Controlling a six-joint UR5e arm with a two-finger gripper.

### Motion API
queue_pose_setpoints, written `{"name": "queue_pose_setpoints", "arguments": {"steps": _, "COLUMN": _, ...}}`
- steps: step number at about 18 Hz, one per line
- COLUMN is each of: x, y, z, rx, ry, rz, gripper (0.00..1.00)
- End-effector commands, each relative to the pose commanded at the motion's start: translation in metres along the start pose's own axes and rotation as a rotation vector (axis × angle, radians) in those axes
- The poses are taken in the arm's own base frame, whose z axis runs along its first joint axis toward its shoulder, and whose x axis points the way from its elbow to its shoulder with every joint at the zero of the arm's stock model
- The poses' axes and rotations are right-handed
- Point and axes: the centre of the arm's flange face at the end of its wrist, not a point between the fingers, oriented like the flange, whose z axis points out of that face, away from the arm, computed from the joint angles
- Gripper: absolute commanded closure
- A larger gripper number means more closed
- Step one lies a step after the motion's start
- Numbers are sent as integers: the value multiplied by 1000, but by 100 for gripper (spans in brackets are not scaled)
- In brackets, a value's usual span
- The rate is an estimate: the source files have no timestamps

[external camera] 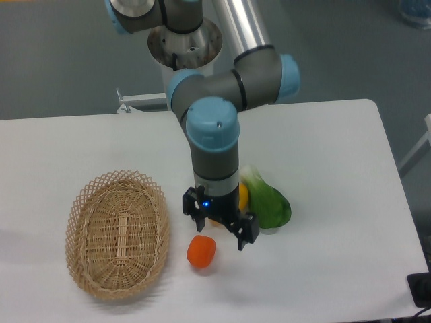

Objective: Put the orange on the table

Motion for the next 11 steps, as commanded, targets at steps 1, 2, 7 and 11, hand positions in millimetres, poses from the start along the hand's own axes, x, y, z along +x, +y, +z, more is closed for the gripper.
{"name": "queue_pose_setpoints", "arguments": {"steps": 1, "x": -5, "y": 8, "z": -12, "rx": -3, "ry": -1, "rz": 28, "gripper": 0}}
{"name": "queue_pose_setpoints", "arguments": {"steps": 2, "x": -8, "y": 16, "z": -23, "rx": -5, "ry": -6, "rz": 55, "gripper": 0}}
{"name": "queue_pose_setpoints", "arguments": {"steps": 7, "x": -13, "y": 38, "z": -50, "rx": -22, "ry": 6, "rz": 208, "gripper": 0}}
{"name": "queue_pose_setpoints", "arguments": {"steps": 11, "x": -19, "y": 51, "z": -67, "rx": -12, "ry": -15, "rz": 208, "gripper": 0}}
